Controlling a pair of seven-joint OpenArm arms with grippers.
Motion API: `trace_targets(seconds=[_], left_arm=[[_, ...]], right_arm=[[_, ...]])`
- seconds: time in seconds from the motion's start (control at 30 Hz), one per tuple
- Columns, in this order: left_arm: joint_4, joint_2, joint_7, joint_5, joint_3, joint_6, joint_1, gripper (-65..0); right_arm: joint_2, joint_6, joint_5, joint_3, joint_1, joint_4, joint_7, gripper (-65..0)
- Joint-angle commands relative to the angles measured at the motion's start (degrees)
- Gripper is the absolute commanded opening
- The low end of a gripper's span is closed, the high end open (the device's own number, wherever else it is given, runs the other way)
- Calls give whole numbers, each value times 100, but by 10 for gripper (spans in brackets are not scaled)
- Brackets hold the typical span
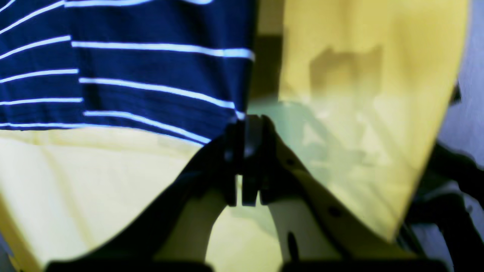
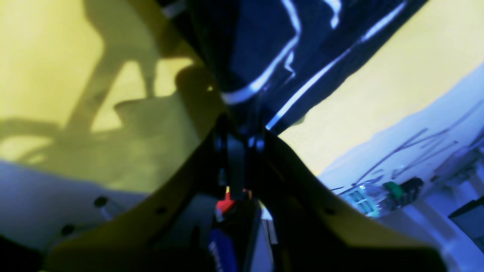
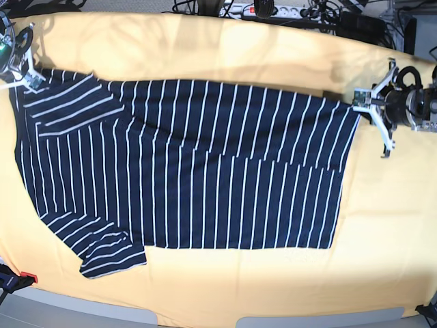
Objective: Fold the T-shirt properly
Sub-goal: 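Pull the shirt edges outward with both grippers to straighten it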
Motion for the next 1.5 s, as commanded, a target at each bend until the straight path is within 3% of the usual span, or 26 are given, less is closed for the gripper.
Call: trace_targets(seconds=[0.0, 0.3, 0.73, 0.8, 0.87, 0.93, 1.07, 1.17, 1.3, 1.47], left_arm=[[79, -254, 4, 13, -74, -6, 20, -650], [439, -636, 4, 11, -74, -6, 706, -650], [737, -898, 262, -66, -74, -6, 1329, -650], [739, -901, 308, -76, -74, -6, 1325, -555], [796, -901, 476, -79, -74, -6, 1309, -428], [970, -901, 831, -85, -74, -6, 1311, -357], [1386, -1004, 1368, -376, -76, -6, 1281, -355], [1683, -1004, 1515, -376, -76, -6, 1281, -355], [1902, -1004, 1639, -378, -76, -6, 1281, -355], [1899, -1004, 1657, -376, -76, -6, 1281, -355]], right_arm=[[131, 37, -44, 70, -66, 74, -197, -650], [411, -7, -48, 70, -968, 105, -487, -650], [413, -2, -61, 70, -1421, 105, -529, -650], [413, 7, -61, 70, -1421, 105, -634, -634], [413, -2, -37, 70, -1421, 105, -796, -520], [413, 0, -42, 70, -1421, 114, -918, -442], [413, -59, -39, 70, -1423, 400, -1001, -423], [413, -221, 94, 70, -1421, 892, -1261, -423], [411, -157, 234, 149, -1585, 1600, -1384, -423], [391, -162, 234, 1012, -2396, 2361, -1453, -423]])
